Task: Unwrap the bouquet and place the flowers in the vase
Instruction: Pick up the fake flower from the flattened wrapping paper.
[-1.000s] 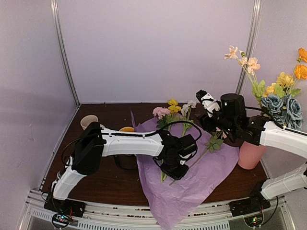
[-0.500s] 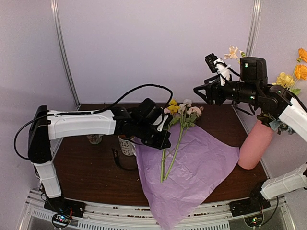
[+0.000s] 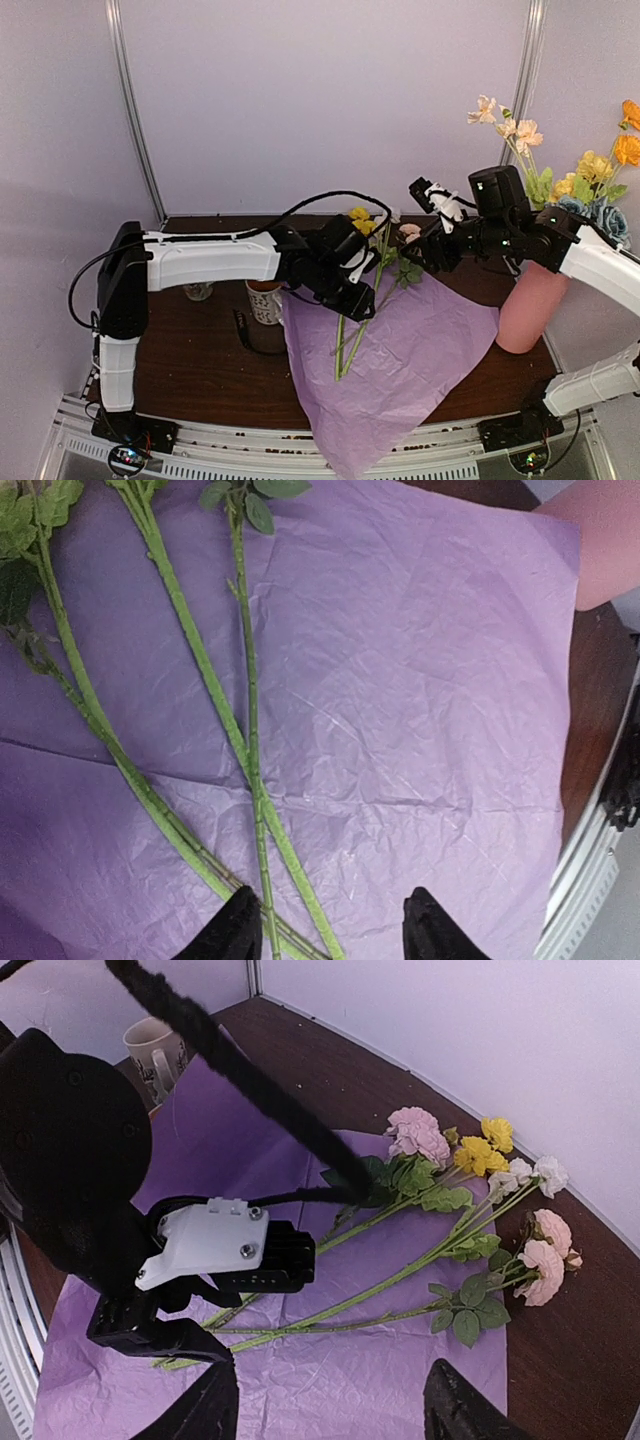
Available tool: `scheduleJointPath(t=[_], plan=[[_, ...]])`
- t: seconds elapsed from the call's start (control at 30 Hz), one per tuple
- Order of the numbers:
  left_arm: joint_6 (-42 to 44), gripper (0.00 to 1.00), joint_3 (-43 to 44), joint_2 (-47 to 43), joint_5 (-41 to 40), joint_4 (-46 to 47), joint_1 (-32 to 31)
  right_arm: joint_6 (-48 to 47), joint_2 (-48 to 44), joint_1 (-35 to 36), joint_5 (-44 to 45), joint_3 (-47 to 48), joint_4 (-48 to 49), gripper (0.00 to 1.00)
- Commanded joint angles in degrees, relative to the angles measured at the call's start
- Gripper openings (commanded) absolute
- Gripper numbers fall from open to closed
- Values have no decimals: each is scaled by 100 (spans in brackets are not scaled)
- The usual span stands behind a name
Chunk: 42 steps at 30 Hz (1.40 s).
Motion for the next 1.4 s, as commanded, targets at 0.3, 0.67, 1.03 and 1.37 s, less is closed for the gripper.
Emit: scheduleJointPath(t=[0.3,0.67,1.03,1.37], plan=[[1721,35,1559,1390,-1129,-2263,-128,57,-863,-671,-42,-815,737,64],[1627,35,1806,1852,-923,-2260,-136,154,-833,-765,-223,-856,830,64],[1619,24,1937,2044,-954,-2260,-187,165,-852,-818,-253,-919,866,65],[1550,0,1818,1778,-1053,-2260,-189,182,-808,-851,-253,-904,881,64]])
